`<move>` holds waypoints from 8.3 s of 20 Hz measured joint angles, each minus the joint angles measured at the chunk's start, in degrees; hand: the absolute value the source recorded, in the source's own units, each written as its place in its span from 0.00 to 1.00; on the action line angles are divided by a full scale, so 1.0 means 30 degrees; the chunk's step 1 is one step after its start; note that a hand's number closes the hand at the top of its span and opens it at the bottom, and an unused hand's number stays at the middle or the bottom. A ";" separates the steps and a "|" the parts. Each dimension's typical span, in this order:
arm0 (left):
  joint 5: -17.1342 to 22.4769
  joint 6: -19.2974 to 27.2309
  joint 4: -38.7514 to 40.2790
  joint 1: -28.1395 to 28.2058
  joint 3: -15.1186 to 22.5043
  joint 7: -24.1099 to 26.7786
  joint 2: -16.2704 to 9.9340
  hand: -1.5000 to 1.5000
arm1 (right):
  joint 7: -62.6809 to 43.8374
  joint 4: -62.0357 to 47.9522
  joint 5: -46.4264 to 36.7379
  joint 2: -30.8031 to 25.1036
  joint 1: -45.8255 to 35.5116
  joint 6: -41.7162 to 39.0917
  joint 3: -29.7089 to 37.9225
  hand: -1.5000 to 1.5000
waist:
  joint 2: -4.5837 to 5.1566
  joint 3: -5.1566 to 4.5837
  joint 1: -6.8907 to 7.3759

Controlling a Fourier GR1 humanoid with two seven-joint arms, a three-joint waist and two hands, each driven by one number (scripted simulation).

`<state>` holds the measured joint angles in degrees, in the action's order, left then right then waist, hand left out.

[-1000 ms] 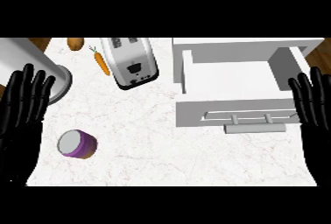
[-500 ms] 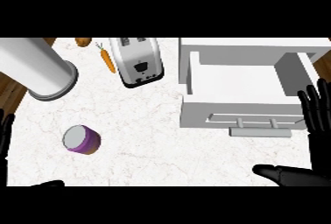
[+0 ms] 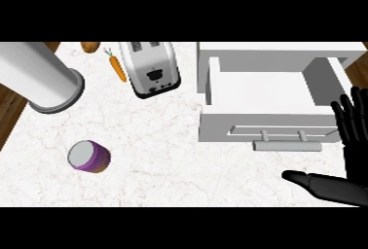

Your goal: Pick up the can, place it into the drawer and close the drawer

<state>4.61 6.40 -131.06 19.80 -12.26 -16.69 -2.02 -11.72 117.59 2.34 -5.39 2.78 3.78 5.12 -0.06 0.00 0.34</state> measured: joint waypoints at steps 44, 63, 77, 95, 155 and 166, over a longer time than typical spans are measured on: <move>0.0243 0.2484 1.8968 -0.3598 0.0389 1.1931 0.0266 0.00 | -0.0583 0.3022 0.1785 -0.0016 0.2371 -0.2640 0.3069 0.00 | 0.0012 -0.0004 -0.0159; 0.1992 0.0700 2.9636 -0.9363 -0.2009 1.6698 -0.1818 0.00 | -0.1270 0.3334 0.1382 0.0233 0.1719 -0.3216 0.3619 0.00 | 0.0026 -0.0005 -0.0200; 0.2299 -0.2146 3.3475 -1.2434 -0.1510 1.8188 -0.2393 1.00 | -0.1999 0.3590 0.1413 0.0135 0.0863 -0.2992 0.3960 0.00 | 0.0036 -0.0006 -0.0241; 0.1501 -0.2336 3.4216 -1.7930 0.0369 1.6732 -0.0504 1.00 | -0.1442 0.3443 0.0820 0.0175 0.0913 -0.3042 0.4041 0.00 | 0.0036 -0.0007 -0.0325; 0.6757 0.9316 3.6712 -3.7107 0.9736 0.3219 0.0669 0.00 | -0.2962 0.3191 0.0723 -0.0971 -0.1750 -0.2819 0.4010 0.00 | 0.0460 0.0065 -0.1959; 0.8446 1.0359 3.7341 -3.7251 1.0207 0.4392 0.0671 0.00 | -0.1697 0.3105 -0.1878 -0.2266 -0.2679 -0.3588 0.2675 0.00 | 0.0614 0.0062 -0.2211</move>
<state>29.95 37.48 -19.04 -91.96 18.36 -3.51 -0.01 -16.82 126.90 -3.29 -12.19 -5.25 -6.99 13.14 1.78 0.19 -6.29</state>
